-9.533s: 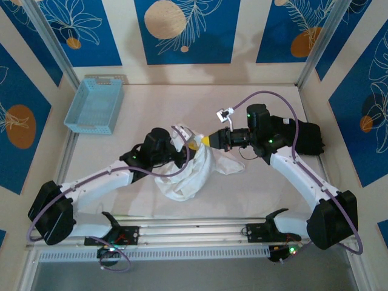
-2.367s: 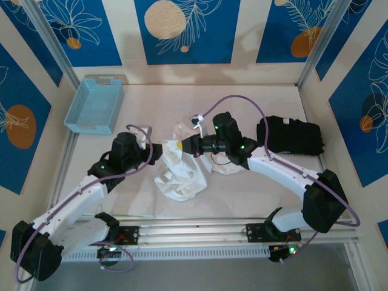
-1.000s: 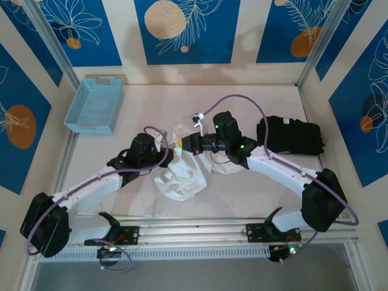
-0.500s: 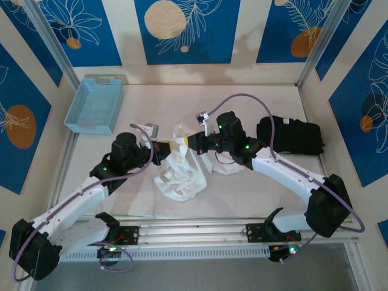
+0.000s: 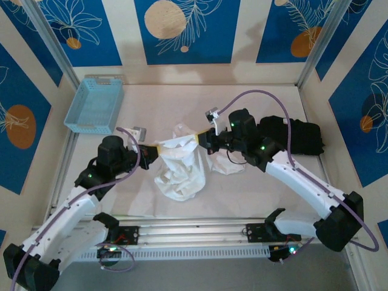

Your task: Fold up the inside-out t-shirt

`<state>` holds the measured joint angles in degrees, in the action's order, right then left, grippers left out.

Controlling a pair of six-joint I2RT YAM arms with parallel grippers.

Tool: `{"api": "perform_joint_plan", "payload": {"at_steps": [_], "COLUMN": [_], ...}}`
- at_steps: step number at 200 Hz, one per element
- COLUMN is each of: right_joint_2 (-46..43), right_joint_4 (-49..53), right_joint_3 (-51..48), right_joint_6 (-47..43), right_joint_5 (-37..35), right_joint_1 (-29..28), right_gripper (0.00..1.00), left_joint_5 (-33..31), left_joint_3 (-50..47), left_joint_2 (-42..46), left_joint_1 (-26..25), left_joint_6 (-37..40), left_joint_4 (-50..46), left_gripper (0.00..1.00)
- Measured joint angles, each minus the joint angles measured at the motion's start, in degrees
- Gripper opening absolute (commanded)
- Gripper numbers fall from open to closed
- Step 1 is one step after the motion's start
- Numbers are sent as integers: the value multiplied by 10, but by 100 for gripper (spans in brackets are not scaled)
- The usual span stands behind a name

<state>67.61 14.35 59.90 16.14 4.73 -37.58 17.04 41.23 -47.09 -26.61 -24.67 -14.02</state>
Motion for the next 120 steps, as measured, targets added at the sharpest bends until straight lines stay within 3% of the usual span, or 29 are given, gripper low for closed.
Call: {"api": "perform_joint_plan", "payload": {"at_steps": [29, 68, 108, 120], "right_joint_2": [7, 52, 38, 19], "right_joint_4": [53, 108, 97, 90], "right_joint_3": [23, 76, 66, 50], "right_joint_6": [-42, -96, -135, -137], "right_joint_5": [-125, -302, -324, -312], "right_joint_1": [-47, -99, -107, -106], "right_gripper": [0, 0, 0, 0], "left_joint_5": [-17, -17, -38, -38], "left_joint_3": [17, 17, 7, -4], "left_joint_2": [-30, -3, 41, 38], "left_joint_1": [-9, -17, -17, -17], "left_joint_6": [22, 23, -5, -9], "left_joint_4": [-24, -19, 6, 10], "left_gripper": [0, 0, 0, 8]}}
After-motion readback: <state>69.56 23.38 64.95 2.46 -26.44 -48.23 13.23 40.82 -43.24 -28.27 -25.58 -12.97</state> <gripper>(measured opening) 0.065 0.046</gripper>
